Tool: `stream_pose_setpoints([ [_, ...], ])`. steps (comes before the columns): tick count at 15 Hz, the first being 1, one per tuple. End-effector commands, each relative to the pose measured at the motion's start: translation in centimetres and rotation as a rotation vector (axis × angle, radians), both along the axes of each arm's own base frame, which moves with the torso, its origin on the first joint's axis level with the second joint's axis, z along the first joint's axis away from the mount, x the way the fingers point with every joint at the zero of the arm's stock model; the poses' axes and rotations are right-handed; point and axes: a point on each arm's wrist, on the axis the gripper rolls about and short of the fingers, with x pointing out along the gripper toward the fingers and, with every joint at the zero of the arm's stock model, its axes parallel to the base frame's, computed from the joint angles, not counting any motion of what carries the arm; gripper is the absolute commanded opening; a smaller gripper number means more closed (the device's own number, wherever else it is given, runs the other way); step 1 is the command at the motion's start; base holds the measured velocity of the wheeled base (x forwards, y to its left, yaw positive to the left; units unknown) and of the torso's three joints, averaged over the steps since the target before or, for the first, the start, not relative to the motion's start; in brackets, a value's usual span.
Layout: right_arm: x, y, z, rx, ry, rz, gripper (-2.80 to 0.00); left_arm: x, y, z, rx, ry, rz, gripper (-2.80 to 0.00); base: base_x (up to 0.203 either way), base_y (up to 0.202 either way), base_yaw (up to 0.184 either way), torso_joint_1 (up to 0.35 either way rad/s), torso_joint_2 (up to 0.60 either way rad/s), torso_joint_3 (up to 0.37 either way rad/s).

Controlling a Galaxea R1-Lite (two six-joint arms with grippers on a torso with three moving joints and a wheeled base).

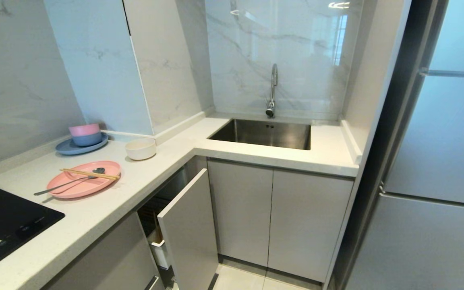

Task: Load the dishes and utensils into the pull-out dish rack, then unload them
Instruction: Open the cupboard

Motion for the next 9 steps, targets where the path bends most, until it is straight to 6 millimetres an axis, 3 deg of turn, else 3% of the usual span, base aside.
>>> stream_pose_setpoints([
  [1,0.0,0.0,0.0,0.0,0.003,0.001,-2.8,-1.7,0.0,4.4,0.005,-0.077,0.004,-2.8,0.0,0.0,0.0,0.0,0.0,0.0],
  [3,0.0,0.0,0.0,0.0,0.002,0.0,-2.8,-3.4,0.0,10.4,0.026,-0.13,0.012,-2.8,0.0,0.0,0.0,0.0,0.0,0.0],
  [5,0.0,0.0,0.0,0.0,0.002,0.0,-2.8,-1.6,0.0,15.5,0.046,-0.085,0.019,-2.8,0.0,0.0,0.0,0.0,0.0,0.0],
  [7,0.0,0.0,0.0,0.0,0.002,0.0,-2.8,2.4,0.0,20.0,0.057,-0.042,0.021,-2.8,0.0,0.0,0.0,0.0,0.0,0.0],
  [9,0.0,0.0,0.0,0.0,0.002,0.0,-2.8,7.8,0.1,23.2,0.062,0.015,0.029,-2.8,0.0,0.0,0.0,0.0,0.0,0.0],
])
